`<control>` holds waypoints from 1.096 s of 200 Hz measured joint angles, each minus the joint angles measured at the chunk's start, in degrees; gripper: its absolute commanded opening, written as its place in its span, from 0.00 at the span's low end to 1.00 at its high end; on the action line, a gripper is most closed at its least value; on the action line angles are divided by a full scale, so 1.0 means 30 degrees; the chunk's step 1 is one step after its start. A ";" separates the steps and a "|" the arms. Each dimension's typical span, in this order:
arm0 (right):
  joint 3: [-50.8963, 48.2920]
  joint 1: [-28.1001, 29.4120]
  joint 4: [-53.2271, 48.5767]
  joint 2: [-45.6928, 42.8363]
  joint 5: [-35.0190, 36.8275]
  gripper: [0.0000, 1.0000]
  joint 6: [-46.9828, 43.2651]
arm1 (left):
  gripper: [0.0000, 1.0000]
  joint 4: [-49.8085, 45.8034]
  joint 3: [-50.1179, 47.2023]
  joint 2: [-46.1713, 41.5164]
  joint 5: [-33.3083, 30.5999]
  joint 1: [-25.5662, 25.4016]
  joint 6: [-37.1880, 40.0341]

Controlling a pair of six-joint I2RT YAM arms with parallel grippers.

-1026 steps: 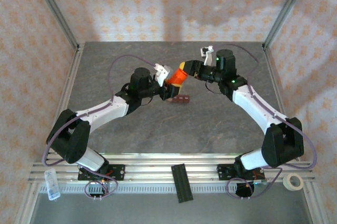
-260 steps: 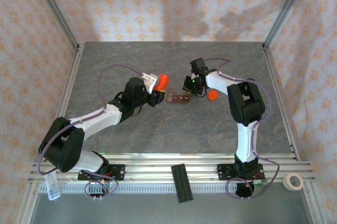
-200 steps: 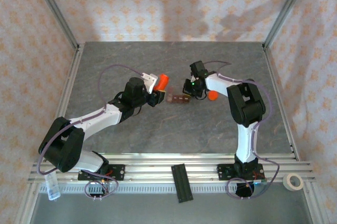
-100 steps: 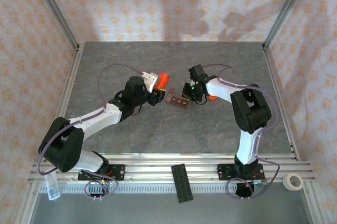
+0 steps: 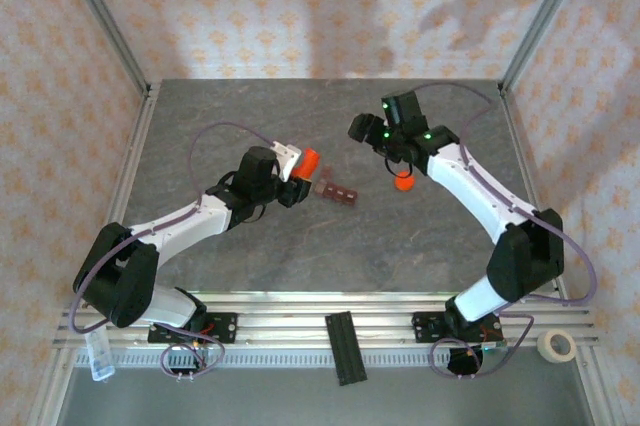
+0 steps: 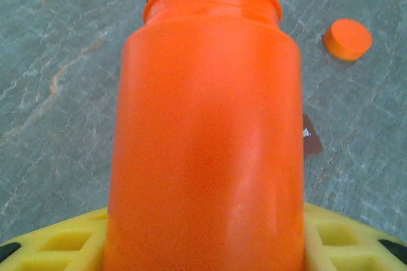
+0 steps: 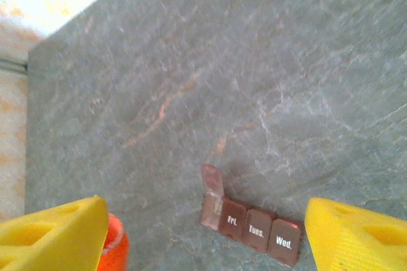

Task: Sort the pills into containers

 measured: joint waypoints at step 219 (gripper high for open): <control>0.5144 0.0313 -0.1078 -0.0138 -0.0168 0.84 0.3861 | 0.00 -0.3111 0.1588 0.3920 -0.0073 -0.1042 0.0138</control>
